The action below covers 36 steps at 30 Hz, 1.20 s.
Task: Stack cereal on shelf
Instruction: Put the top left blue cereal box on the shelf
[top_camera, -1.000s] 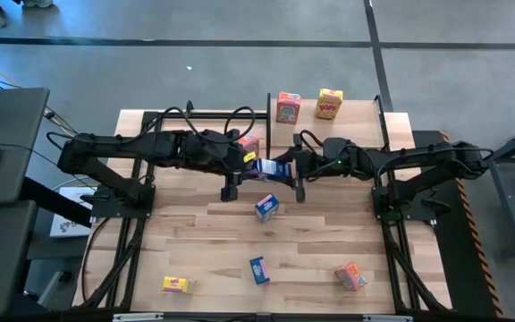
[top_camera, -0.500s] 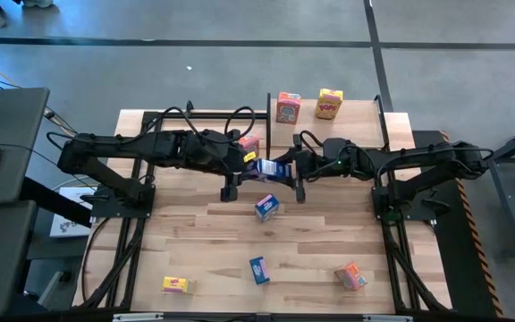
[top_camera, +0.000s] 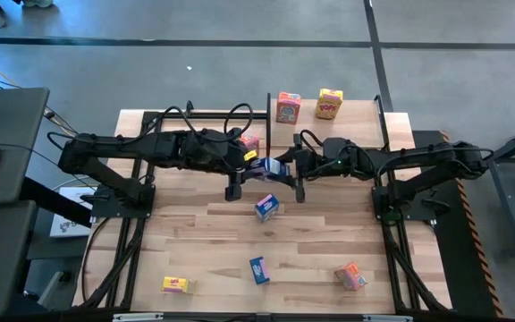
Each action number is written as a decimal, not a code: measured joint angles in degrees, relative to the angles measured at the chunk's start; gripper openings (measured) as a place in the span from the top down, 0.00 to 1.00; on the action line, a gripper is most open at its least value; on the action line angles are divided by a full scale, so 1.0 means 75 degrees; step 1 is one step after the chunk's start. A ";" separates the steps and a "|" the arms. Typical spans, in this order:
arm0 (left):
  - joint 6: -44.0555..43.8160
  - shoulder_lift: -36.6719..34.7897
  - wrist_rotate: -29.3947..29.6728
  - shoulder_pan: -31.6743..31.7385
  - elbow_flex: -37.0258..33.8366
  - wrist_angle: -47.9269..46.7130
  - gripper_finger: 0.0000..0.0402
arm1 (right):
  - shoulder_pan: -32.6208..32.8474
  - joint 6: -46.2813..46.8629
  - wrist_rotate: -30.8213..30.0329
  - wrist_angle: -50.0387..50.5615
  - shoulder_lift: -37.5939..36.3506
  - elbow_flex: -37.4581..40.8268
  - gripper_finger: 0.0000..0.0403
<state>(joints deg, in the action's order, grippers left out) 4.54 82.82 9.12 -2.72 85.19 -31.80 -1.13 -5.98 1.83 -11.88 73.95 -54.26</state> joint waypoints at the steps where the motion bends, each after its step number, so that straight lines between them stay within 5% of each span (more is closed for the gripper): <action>1: 0.0002 0.0004 0.0096 -0.0001 0.0000 0.0001 0.62 | 0.0000 -0.0003 -0.0007 0.0001 0.0000 0.0000 0.53; 16: 0.0813 0.0050 0.0417 0.0002 0.0000 -0.0019 0.62 | -0.0003 -0.0006 -0.0074 0.0016 0.0009 0.0000 0.53; 26: -0.0145 0.0053 0.0449 0.0002 0.0000 0.0358 0.62 | 0.0000 0.0000 -0.0042 -0.0044 0.0006 0.0000 0.53; 36: 0.0187 0.0053 0.0476 0.0002 0.0000 0.0406 0.60 | 0.0000 -0.0003 -0.0041 -0.0022 0.0003 0.0000 0.53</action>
<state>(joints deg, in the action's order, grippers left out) 5.94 83.22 12.69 -2.70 85.19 -28.75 -1.13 -6.00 1.52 -12.04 73.97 -54.26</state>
